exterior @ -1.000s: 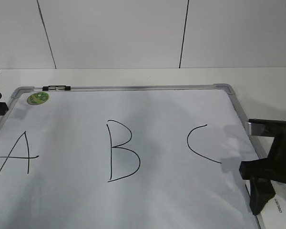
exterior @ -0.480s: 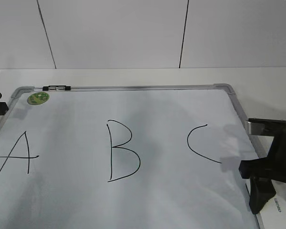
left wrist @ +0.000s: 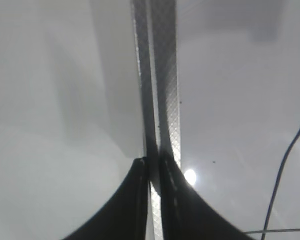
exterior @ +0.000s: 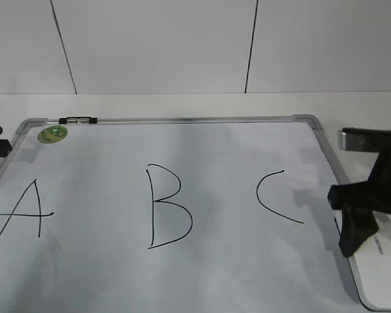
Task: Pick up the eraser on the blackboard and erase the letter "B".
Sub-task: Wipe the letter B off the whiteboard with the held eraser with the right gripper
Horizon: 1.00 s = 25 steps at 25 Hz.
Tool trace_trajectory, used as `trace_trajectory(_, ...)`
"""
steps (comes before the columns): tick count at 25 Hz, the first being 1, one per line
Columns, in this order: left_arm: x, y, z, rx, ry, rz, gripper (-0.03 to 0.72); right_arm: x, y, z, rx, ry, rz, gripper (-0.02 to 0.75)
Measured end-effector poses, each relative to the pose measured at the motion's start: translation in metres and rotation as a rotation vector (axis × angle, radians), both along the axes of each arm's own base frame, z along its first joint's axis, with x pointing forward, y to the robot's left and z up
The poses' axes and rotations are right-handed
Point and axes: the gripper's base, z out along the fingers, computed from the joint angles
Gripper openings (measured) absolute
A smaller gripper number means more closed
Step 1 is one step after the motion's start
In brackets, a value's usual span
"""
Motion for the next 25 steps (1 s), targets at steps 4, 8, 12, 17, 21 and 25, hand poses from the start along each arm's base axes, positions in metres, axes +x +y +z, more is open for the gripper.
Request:
trace_trajectory(4,0.000,0.000,0.000,0.000,0.000,0.000,0.022,0.014,0.006,0.029,0.021,-0.087,0.012,0.539)
trace_trajectory(8,0.000,0.000,0.001,0.000,0.001,0.000,0.022,0.031,0.029,0.060,0.044,-0.203,0.083,0.539)
trace_trajectory(12,0.000,0.000,0.001,0.000,0.001,0.000,0.022,0.049,0.072,0.077,0.074,-0.280,0.191,0.539)
trace_trajectory(17,0.000,0.000,0.001,-0.002,0.007,0.000,0.022,0.063,0.128,0.071,0.100,-0.299,0.311,0.539)
trace_trajectory(21,0.000,0.000,0.001,-0.002,0.007,0.000,0.022,0.068,0.167,0.045,0.094,-0.256,0.390,0.539)
trace_trajectory(25,0.000,0.000,0.001,-0.003,0.010,0.000,0.022,0.063,0.203,0.011,0.063,-0.201,0.475,0.539)
